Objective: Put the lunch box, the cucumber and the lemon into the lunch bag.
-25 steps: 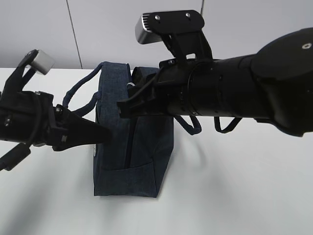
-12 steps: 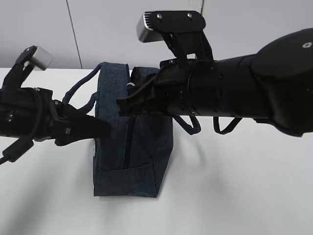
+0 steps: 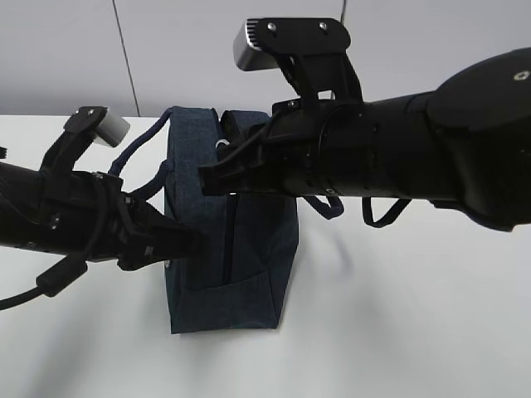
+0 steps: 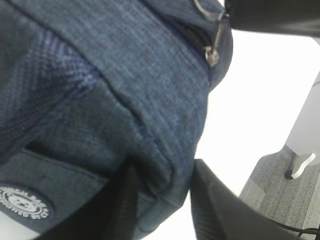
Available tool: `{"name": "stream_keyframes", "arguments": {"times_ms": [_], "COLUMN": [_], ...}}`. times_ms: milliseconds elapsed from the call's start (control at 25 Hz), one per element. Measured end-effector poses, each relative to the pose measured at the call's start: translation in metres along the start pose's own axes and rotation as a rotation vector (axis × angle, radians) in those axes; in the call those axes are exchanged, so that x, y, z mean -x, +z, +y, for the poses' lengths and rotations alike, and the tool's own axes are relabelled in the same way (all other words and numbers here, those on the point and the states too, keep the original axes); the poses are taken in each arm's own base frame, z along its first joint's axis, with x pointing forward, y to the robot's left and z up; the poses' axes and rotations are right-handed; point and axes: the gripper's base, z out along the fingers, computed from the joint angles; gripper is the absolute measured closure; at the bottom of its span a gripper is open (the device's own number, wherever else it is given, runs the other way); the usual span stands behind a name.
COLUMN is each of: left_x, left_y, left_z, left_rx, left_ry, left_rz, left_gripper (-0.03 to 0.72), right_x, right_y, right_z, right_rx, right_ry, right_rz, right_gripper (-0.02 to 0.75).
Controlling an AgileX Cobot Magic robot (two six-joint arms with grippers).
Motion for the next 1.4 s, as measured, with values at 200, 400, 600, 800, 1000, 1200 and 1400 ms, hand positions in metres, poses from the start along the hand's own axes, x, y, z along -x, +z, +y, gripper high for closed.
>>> {"name": "stream_keyframes", "arguments": {"times_ms": [200,400,600,800,1000,1200,1400], "left_x": [0.000,-0.001,-0.002,-0.004,-0.006,-0.008,-0.010], "left_y": [0.000,0.000,0.000,0.000,-0.001,-0.001,-0.001], "left_z": [0.000,-0.002,-0.005,-0.007,-0.010,-0.012,-0.012], "left_rx": [-0.001,-0.025,-0.052,-0.073,-0.113,-0.130,-0.131], "left_ry": [0.003,0.012,0.013,0.009,-0.006,-0.018,-0.025], "left_rz": [0.003,0.011,0.018,0.048,0.069,0.087,0.116], "left_gripper": [0.668,0.691,0.692,0.692,0.693,0.693,0.694], "right_x": [0.000,0.004,0.010,0.010,0.010,0.012,0.013], "right_y": [0.000,0.000,-0.001,-0.001,-0.001,-0.001,-0.001], "right_z": [0.000,0.001,0.002,0.002,0.002,0.002,0.002], "right_rx": [0.000,0.003,0.006,0.005,0.003,-0.004,-0.007], "right_ry": [0.000,-0.009,-0.021,-0.026,-0.029,-0.031,-0.044], "right_rz": [0.000,-0.012,-0.030,-0.031,-0.032,-0.040,-0.044], "right_gripper": [0.738,0.738,0.738,0.738,0.738,0.738,0.738]}}
